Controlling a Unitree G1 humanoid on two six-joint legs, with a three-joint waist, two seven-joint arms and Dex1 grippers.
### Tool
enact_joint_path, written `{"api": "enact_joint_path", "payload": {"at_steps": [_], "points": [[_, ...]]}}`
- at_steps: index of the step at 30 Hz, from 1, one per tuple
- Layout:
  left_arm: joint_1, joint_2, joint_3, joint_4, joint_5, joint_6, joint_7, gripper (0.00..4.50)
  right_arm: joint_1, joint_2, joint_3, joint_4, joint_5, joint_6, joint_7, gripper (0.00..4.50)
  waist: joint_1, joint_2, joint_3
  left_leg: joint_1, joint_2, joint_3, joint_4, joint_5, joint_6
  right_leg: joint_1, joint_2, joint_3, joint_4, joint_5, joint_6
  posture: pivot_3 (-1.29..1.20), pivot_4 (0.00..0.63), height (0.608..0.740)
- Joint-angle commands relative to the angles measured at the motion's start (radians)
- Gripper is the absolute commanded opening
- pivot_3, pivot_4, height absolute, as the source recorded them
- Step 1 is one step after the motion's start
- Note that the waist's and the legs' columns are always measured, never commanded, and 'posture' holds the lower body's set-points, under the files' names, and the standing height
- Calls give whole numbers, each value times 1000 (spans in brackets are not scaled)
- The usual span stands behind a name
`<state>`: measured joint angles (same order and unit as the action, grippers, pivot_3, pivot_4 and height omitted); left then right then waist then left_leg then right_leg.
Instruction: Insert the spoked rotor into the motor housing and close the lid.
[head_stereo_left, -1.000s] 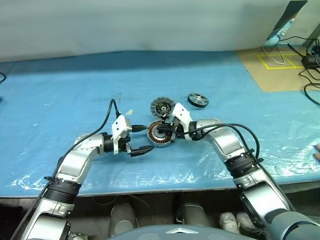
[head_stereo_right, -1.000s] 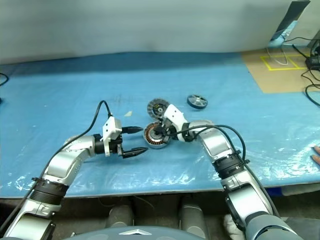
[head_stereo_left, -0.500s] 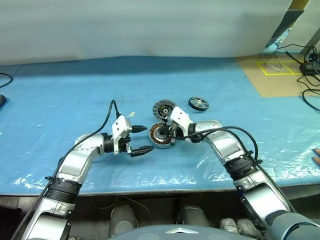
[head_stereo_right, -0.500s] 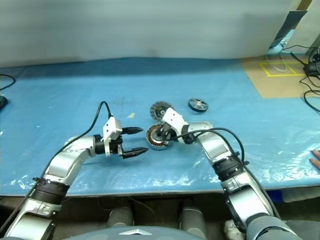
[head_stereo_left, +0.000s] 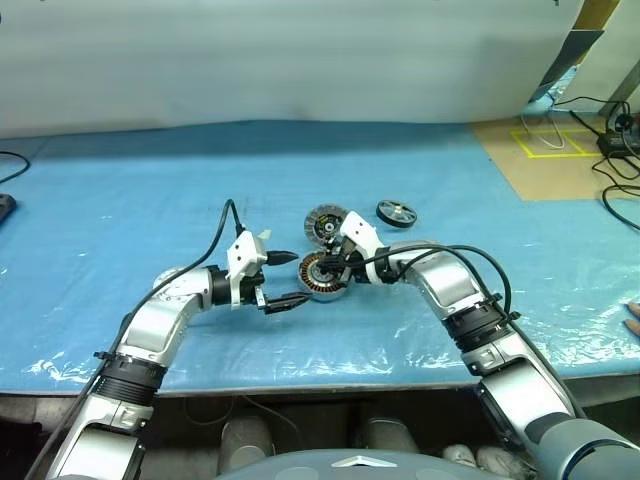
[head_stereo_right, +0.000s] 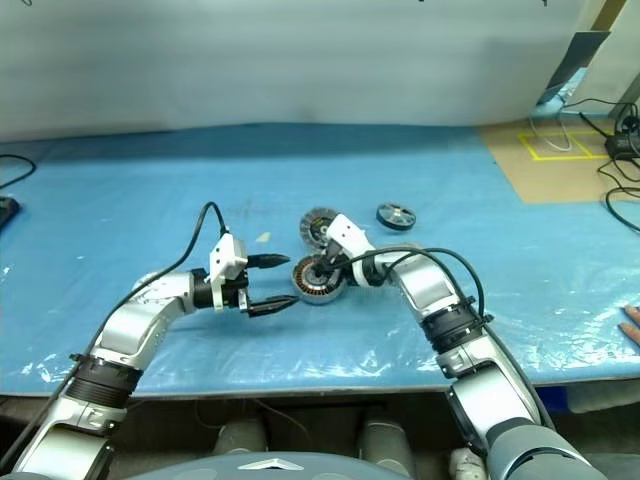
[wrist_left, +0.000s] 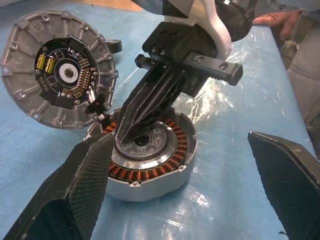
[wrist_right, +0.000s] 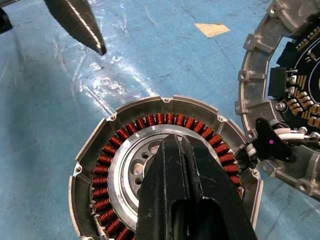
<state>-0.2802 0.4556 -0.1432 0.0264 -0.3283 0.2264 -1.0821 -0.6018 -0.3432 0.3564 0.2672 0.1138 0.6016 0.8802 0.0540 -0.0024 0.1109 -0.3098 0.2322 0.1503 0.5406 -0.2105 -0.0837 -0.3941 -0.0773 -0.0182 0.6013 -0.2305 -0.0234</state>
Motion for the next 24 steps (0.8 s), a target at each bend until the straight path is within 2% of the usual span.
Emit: {"api": "enact_joint_path", "payload": {"at_steps": [1, 5, 9, 11, 12, 13, 14, 16, 18, 21, 24], "points": [[-7, 5, 6, -15, -2, -20, -2, 4500, 100, -52, 99, 184, -133, 127, -85, 35, 0, 2, 2, 2, -1, -1, -1, 0, 0, -2, 0, 0, -3, 0, 0, 0, 150, 740], [-8, 3, 6, -10, -3, -22, -2, 4500, 152, -104, 131, 31, -164, 7, -99, 35, 2, 1, 2, 5, -7, -4, -17, 0, 0, 4, -1, -2, -32, -1, 1, 0, 150, 740], [-10, 2, 5, 6, -1, -33, -6, 4500, 147, -87, 22, -89, -95, -43, -126, 35, 10, -6, 7, 0, -13, -2, -15, 0, 1, 3, -5, 6, -33, -3, 5, 0, 150, 740], [-9, 2, 4, 9, -1, -36, -7, 4500, 145, -59, -68, -172, -11, -71, -113, 35, 13, -12, 8, -9, -13, -2, -14, 0, 1, 0, -5, 7, -32, -2, 5, 0, 150, 740], [-8, 1, 2, 12, -1, -39, -8, 4500, 133, -39, -124, -212, 51, -52, -103, 35, 12, -10, 11, -14, -12, -1, -14, 1, 2, -6, -4, 8, -32, -2, 5, 0, 150, 740], [-8, 0, 1, 14, 0, -41, -9, 4500, 122, -28, -165, -240, 98, -32, -94, 35, 12, -7, 14, -22, -10, 0, -11, 2, 4, -13, -2, 8, -30, 5, 5, 0, 150, 740], [-8, -1, 0, 16, 0, -43, -10, 4500, 111, -26, -190, -262, 129, -17, -86, 35, 12, -3, 17, -27, -10, 1, -8, 7, 10, -18, -1, 10, -29, 24, 6, 0, 150, 740], [-9, -2, -1, 24, 2, -49, -11, 4500, 92, -31, -216, -292, 164, 3, -74, 35, 9, 3, 22, -38, -6, 1, -3, 10, 7, -31, 3, 11, -22, 28, -1, 0, 150, 740], [-11, -4, -3, 33, 4, -55, -13, 4500, 68, -43, -232, -326, 191, 21, -53, 35, 1, 5, 25, -46, -5, 1, -2, 11, 6, -43, 5, 11, -13, 29, 1, 0, 150, 740], [-13, -6, -5, 42, 5, -62, -14, 4500, 52, -80, -207, -366, 194, 37, -17, 35, -13, 5, 26, -56, -1, -1, 0, 12, 6, -47, 15, 12, -14, 28, 1, 0, 150, 740], [-13, -8, -6, 50, 5, -70, -14, 4500, 50, -124, -156, -394, 166, 31, 24, 35, -12, 5, 26, -56, 5, -1, 1, 9, 2, -46, 20, 13, -16, 28, 1, 0, 150, 740]]}}
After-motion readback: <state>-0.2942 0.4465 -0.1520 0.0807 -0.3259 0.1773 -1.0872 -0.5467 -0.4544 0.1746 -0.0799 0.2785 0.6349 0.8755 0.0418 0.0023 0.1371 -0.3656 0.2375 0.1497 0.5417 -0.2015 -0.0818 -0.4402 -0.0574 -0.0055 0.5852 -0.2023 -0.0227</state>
